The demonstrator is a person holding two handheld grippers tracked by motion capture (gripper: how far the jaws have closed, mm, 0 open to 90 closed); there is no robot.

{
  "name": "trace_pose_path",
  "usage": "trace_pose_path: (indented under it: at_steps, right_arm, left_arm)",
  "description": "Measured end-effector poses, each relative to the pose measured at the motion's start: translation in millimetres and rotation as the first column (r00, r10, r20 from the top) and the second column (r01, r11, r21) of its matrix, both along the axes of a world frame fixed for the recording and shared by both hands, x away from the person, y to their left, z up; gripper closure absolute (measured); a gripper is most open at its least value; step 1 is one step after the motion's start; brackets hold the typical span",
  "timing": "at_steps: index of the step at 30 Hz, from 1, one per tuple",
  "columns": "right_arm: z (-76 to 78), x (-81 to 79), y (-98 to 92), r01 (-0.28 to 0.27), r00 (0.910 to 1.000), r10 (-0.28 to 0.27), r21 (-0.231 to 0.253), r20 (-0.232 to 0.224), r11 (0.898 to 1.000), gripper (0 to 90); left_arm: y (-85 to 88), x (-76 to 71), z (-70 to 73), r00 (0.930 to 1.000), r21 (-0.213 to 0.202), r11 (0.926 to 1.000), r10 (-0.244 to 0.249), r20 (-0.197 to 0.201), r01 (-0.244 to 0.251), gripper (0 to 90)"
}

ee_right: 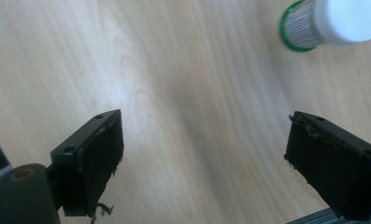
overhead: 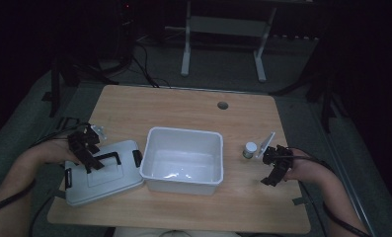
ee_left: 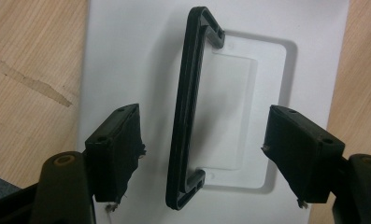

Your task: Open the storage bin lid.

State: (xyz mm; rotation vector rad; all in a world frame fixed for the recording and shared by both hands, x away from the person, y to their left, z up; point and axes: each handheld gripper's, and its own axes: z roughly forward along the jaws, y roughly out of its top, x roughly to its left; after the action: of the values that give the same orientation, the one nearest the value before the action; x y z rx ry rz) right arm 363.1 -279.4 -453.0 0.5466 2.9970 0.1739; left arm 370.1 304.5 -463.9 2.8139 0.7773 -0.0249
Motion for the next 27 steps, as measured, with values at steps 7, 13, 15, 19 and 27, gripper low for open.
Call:
trace_pose_path:
  at_steps: [7,13,15,19,27]
  right_arm:
    - [3.5,26.7,8.1,-0.001,0.9996,0.001,0.008,0.029,1.000,11.1]
    - [0.2,46.5,15.5,-0.010,0.9993,0.010,0.017,0.036,1.000,12.4]
    - [-2.0,52.5,17.3,-0.014,0.9993,0.014,0.008,0.034,1.000,12.7]
    - [-3.4,64.2,19.5,-0.001,0.9994,0.000,0.024,0.033,1.000,13.3]
    - [-16.6,82.5,28.2,-0.010,0.9997,0.010,0.006,0.023,1.000,15.0]
  left_arm:
    - [0.2,-0.1,-0.7,1.0000,0.007,1.0000,0.001,-0.004,-0.001,27.5]
    - [1.9,-0.9,-0.1,1.0000,0.003,1.0000,0.005,-0.004,-0.005,27.5]
    - [1.8,-1.4,0.2,1.0000,0.010,0.9999,0.005,0.000,-0.005,27.5]
    - [1.4,-1.2,0.5,1.0000,0.019,0.9998,0.005,-0.004,-0.005,27.5]
    - [0.6,-0.3,-0.1,0.9999,0.023,0.9997,0.007,-0.010,-0.007,27.5]
